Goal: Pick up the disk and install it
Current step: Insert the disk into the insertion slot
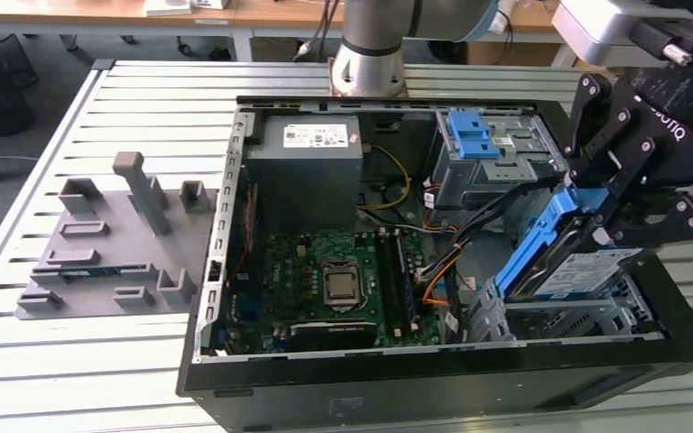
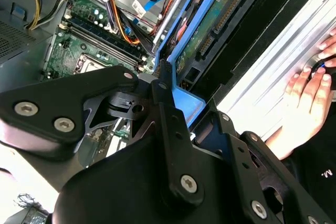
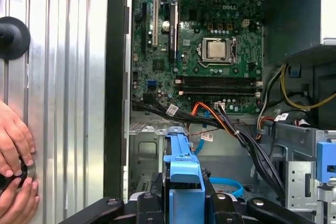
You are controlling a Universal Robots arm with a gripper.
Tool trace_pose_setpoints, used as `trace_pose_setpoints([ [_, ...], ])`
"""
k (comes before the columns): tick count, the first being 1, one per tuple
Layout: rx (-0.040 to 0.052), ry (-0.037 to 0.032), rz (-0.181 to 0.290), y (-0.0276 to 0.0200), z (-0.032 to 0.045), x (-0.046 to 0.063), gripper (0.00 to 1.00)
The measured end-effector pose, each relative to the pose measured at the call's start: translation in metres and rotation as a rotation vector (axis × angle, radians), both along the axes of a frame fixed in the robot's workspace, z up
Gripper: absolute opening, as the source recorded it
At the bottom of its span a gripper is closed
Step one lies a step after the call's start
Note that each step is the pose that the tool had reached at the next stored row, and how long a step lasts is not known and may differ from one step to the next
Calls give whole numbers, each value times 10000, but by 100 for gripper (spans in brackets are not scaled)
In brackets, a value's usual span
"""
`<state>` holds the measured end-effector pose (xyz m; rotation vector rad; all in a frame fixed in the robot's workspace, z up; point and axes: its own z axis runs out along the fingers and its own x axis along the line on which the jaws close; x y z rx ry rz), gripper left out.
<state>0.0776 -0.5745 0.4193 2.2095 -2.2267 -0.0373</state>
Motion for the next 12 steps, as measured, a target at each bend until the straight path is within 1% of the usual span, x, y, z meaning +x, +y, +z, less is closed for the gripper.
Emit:
trace_pose_setpoints([
  [12,0,0,0,0,-110,2,36],
])
